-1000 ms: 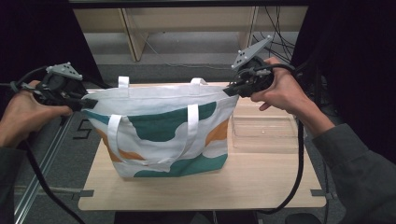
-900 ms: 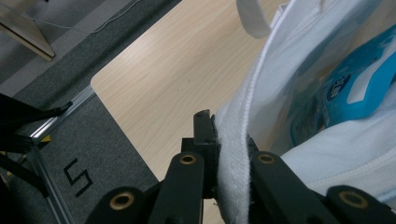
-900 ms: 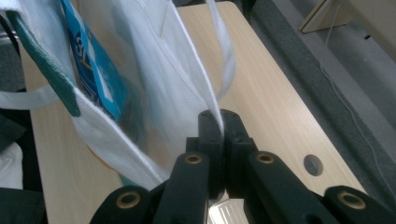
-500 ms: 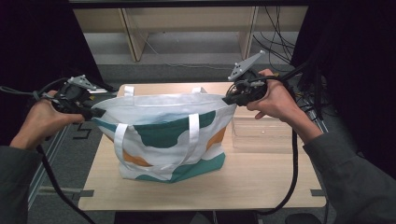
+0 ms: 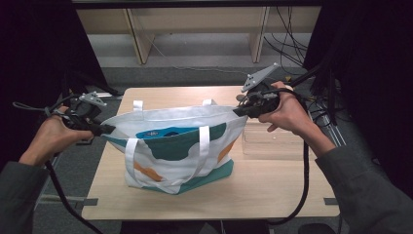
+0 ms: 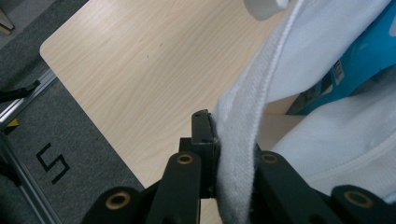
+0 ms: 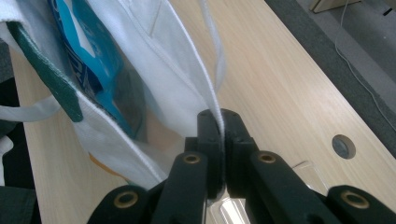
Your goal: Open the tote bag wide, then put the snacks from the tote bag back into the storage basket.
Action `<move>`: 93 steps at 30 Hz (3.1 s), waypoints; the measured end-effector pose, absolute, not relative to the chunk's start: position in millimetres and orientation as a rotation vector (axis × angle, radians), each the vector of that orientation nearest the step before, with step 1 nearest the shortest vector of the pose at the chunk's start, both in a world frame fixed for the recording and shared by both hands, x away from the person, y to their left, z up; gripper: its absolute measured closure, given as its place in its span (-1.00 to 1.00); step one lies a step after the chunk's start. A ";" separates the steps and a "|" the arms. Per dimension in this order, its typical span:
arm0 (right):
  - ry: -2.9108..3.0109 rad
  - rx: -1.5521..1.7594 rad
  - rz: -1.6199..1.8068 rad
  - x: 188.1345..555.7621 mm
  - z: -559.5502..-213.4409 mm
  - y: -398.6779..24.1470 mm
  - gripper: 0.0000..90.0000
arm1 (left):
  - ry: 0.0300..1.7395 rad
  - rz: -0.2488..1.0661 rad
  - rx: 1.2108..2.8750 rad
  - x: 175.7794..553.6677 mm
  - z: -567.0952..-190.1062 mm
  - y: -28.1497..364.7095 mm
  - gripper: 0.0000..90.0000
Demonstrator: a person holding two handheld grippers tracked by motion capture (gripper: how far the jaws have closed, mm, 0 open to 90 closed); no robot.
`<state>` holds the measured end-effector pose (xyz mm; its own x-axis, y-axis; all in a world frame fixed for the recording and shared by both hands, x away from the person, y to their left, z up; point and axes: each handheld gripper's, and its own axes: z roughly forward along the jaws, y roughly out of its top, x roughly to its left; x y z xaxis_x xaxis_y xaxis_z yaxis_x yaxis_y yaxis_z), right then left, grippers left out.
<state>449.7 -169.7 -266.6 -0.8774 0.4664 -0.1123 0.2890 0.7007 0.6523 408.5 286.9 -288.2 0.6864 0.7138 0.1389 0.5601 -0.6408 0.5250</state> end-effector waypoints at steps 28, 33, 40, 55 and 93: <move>2.668 0.684 0.950 439.6 -354.9 -165.2 0.95 | 0.988 0.314 2.464 400.9 -377.8 290.7 0.89; 2.677 0.726 0.974 437.3 -381.5 -161.4 0.95 | 1.014 0.269 2.473 398.0 -405.8 284.9 0.89; 2.685 0.778 0.975 433.9 -419.0 -155.0 0.94 | 1.049 0.195 2.474 400.6 -449.9 274.4 0.88; 2.758 0.823 0.845 438.0 -473.6 -149.1 0.95 | 1.115 0.171 2.440 405.8 -483.0 268.3 0.89; 2.742 0.448 1.198 395.8 -388.7 -118.9 -0.07 | 0.914 0.327 2.385 401.2 -422.7 235.1 0.06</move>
<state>395.8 -118.9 -388.7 -0.9496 0.3134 0.0125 0.2220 0.6437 0.7324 401.2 235.1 -422.7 0.7379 0.6744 0.0262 0.5379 -0.6111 0.5806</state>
